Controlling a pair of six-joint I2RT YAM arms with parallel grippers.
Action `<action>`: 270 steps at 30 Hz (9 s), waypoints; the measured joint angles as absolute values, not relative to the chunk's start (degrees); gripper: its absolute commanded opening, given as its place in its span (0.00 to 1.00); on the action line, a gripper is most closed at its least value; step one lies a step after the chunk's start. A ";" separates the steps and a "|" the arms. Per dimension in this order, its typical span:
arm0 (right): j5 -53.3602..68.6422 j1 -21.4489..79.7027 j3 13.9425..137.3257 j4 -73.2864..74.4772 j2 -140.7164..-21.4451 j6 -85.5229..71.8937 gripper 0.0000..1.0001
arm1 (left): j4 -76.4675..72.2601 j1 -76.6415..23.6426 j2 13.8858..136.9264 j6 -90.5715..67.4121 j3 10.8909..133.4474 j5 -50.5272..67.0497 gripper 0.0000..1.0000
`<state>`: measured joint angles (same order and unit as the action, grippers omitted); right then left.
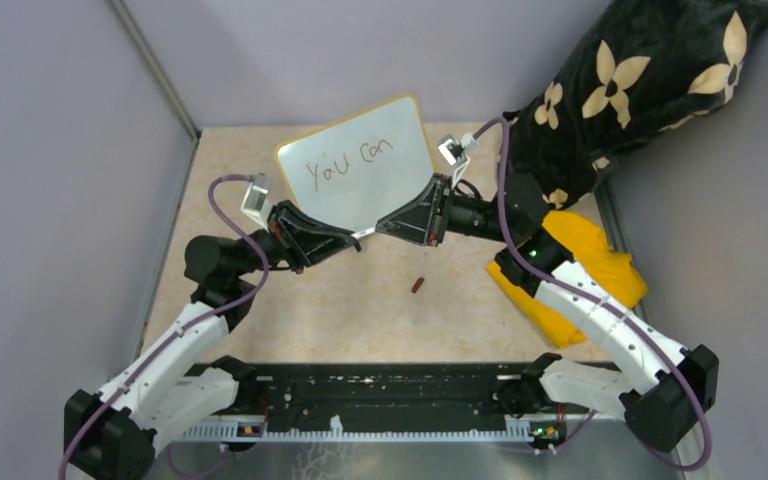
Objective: Write a sentence on the whiteboard
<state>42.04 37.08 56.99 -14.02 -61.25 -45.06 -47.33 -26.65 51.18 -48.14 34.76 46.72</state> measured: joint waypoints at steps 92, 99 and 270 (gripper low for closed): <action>-26.65 51.64 38.22 -18.46 -53.36 -16.49 0.00 | -22.76 7.44 68.79 -37.54 31.11 12.23 0.98; -26.17 51.64 38.22 -18.48 -53.39 -16.47 0.00 | -10.90 6.81 68.10 -45.71 36.60 -4.89 0.98; -19.31 50.02 55.29 -43.00 -100.95 -14.72 0.00 | -88.66 4.23 113.51 -41.50 28.14 57.21 0.00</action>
<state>-19.31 50.02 55.29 -43.00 -100.95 -14.72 -88.66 4.23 113.51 -41.50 28.14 57.21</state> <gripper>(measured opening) 0.124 0.153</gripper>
